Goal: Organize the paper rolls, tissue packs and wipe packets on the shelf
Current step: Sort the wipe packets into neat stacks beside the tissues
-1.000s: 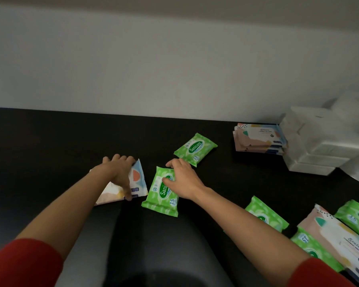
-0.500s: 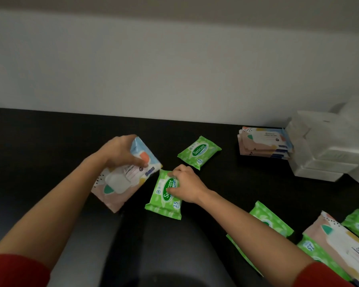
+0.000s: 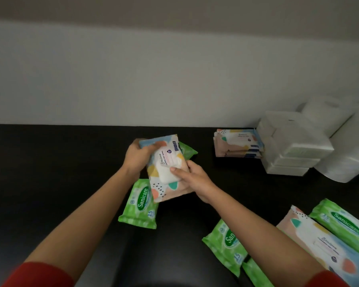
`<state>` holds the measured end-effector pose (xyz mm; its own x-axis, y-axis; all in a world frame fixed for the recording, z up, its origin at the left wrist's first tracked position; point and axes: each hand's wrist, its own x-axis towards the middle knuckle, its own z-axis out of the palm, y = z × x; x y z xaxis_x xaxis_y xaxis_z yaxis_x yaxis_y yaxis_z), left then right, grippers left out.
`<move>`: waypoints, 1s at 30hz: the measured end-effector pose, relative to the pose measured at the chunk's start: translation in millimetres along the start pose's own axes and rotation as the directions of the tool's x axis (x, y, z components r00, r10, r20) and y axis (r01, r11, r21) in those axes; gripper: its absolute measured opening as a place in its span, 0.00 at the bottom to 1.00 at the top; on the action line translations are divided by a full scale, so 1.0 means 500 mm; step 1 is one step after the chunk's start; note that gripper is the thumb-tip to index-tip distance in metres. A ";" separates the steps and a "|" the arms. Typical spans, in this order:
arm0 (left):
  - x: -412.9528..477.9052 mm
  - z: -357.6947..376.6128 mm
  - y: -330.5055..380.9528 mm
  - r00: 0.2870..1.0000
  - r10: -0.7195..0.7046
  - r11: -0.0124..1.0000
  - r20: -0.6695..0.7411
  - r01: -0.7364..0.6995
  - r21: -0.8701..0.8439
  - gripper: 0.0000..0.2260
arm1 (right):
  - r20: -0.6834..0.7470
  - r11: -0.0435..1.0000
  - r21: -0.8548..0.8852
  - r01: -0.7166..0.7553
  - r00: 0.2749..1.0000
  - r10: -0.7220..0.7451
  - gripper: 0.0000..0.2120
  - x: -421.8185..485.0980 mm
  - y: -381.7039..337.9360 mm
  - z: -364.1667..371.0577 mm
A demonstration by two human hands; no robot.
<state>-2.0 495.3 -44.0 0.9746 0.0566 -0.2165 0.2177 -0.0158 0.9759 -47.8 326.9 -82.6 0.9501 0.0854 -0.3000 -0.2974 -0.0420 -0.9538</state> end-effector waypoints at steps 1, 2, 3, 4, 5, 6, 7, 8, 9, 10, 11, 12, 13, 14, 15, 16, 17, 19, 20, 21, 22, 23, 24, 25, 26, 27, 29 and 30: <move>0.004 0.016 -0.008 0.998 -0.048 0.997 0.027 0.050 -0.065 0.26 | -0.007 1.000 0.014 0.003 1.000 -0.003 0.18 -0.005 0.000 -0.022; 0.008 0.031 -0.014 0.993 -0.093 0.989 0.067 0.100 -0.105 0.27 | -0.015 1.000 0.008 0.006 1.000 -0.006 0.17 -0.011 -0.001 -0.045; 0.012 0.046 -0.020 0.985 -0.128 0.984 0.116 0.141 -0.110 0.26 | -0.022 1.000 -0.015 0.010 1.000 -0.010 0.18 -0.017 -0.002 -0.069; 0.014 0.059 -0.025 0.975 -0.155 0.981 0.161 0.172 -0.091 0.24 | -0.028 0.999 -0.043 0.009 1.000 -0.010 0.19 -0.023 -0.003 -0.093; 0.016 0.074 -0.029 0.964 -0.174 0.979 0.203 0.191 -0.069 0.22 | -0.031 0.998 -0.061 0.010 0.999 -0.012 0.21 -0.028 -0.004 -0.118; 0.016 0.090 -0.031 0.951 -0.188 0.977 0.244 0.207 -0.055 0.19 | -0.033 0.997 -0.074 0.014 0.999 -0.017 0.22 -0.033 -0.006 -0.142; 0.018 0.104 -0.035 0.939 -0.199 0.975 0.280 0.220 -0.045 0.18 | -0.037 0.996 -0.089 0.018 0.999 -0.021 0.22 -0.036 -0.006 -0.166; 0.019 0.119 -0.038 0.927 -0.210 0.972 0.311 0.231 -0.032 0.18 | -0.043 0.994 -0.112 0.018 0.999 -0.023 0.23 -0.039 -0.006 -0.188; 0.022 0.134 -0.044 0.915 -0.220 0.971 0.339 0.238 -0.011 0.19 | -0.054 0.989 -0.145 0.017 0.998 -0.025 0.23 -0.039 -0.004 -0.210; 0.024 0.150 -0.049 0.902 -0.234 0.969 0.363 0.246 0.014 0.19 | -0.072 0.982 -0.189 0.016 0.997 -0.030 0.24 -0.039 -0.003 -0.230; 0.026 0.167 -0.056 0.890 -0.247 0.967 0.383 0.250 0.044 0.19 | -0.100 0.968 -0.251 0.017 0.994 -0.044 0.25 -0.038 -0.001 -0.250; 0.025 0.183 -0.061 0.879 -0.258 0.966 0.402 0.246 0.081 0.18 | -0.138 0.944 -0.329 0.013 0.989 -0.062 0.26 -0.037 0.000 -0.269; 0.026 0.200 -0.068 0.870 -0.265 0.964 0.417 0.234 0.123 0.17 | -0.180 0.913 -0.409 0.003 0.980 -0.084 0.25 -0.035 0.002 -0.287; 0.025 0.217 -0.074 0.861 -0.272 0.962 0.430 0.228 0.153 0.17 | -0.230 0.881 -0.473 -0.014 0.967 -0.107 0.24 -0.033 0.005 -0.305; 0.023 0.235 -0.080 0.856 -0.279 0.960 0.435 0.233 0.159 0.16 | -0.278 0.862 -0.505 -0.028 0.952 -0.132 0.22 -0.029 0.009 -0.321; 0.021 0.252 -0.086 0.857 -0.286 0.958 0.429 0.250 0.140 0.16 | -0.323 0.860 -0.509 -0.038 0.935 -0.149 0.20 -0.024 0.014 -0.336; 0.020 0.270 -0.093 0.864 -0.292 0.956 0.411 0.274 0.103 0.15 | -0.361 0.869 -0.493 -0.043 0.919 -0.160 0.19 -0.019 0.022 -0.349; 0.019 0.306 -0.106 0.884 -0.307 0.947 0.352 0.321 0.021 0.16 | -0.410 0.859 -0.510 -0.044 0.890 -0.198 0.16 -0.011 0.038 -0.369; 0.017 0.323 -0.111 0.893 -0.311 0.944 0.325 0.330 -0.006 0.16 | -0.420 0.820 -0.570 -0.047 0.875 -0.242 0.15 -0.008 0.047 -0.376; 0.013 0.339 -0.117 0.902 -0.311 0.943 0.299 0.332 -0.019 0.16 | -0.419 0.764 -0.643 -0.057 0.861 -0.288 0.15 -0.006 0.056 -0.384; 0.010 0.353 -0.121 0.907 -0.311 0.944 0.283 0.330 -0.023 0.16 | -0.405 0.703 -0.708 -0.067 0.855 -0.326 0.16 -0.006 0.061 -0.388; 0.006 0.366 -0.125 0.909 -0.317 0.942 0.271 0.335 -0.023 0.16 | -0.381 0.652 -0.755 -0.073 0.857 -0.346 0.17 -0.010 0.063 -0.391; 0.001 0.377 -0.129 0.907 -0.325 0.938 0.268 0.345 -0.031 0.15 | -0.351 0.620 -0.782 -0.066 0.869 -0.350 0.20 -0.014 0.064 -0.392; -0.002 0.386 -0.131 0.902 -0.338 0.932 0.267 0.361 -0.039 0.14 | -0.314 0.601 -0.798 -0.052 0.886 -0.341 0.22 -0.019 0.066 -0.392; -0.003 0.392 -0.136 0.899 -0.352 0.925 0.261 0.376 -0.048 0.14 | -0.272 0.578 -0.816 -0.037 0.905 -0.327 0.25 -0.024 0.067 -0.390; -0.003 0.397 -0.140 0.898 -0.363 0.921 0.250 0.387 -0.051 0.16 | -0.226 0.541 -0.841 -0.023 0.923 -0.312 0.28 -0.029 0.070 -0.387; 0.000 0.401 -0.152 0.903 -0.371 0.920 0.216 0.389 -0.047 0.21 | -0.138 0.450 -0.893 0.001 0.952 -0.275 0.35 -0.038 0.079 -0.381; 0.000 0.400 -0.156 0.907 -0.370 0.921 0.201 0.386 -0.046 0.22 | -0.108 0.417 -0.909 0.007 0.961 -0.253 0.38 -0.041 0.084 -0.379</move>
<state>-8.4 296.9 -125.5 0.8142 -0.1431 -0.5627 0.5741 0.0536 0.8170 -61.9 134.6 -113.7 0.9988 -0.0153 -0.0455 -0.0317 -0.9217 -0.3867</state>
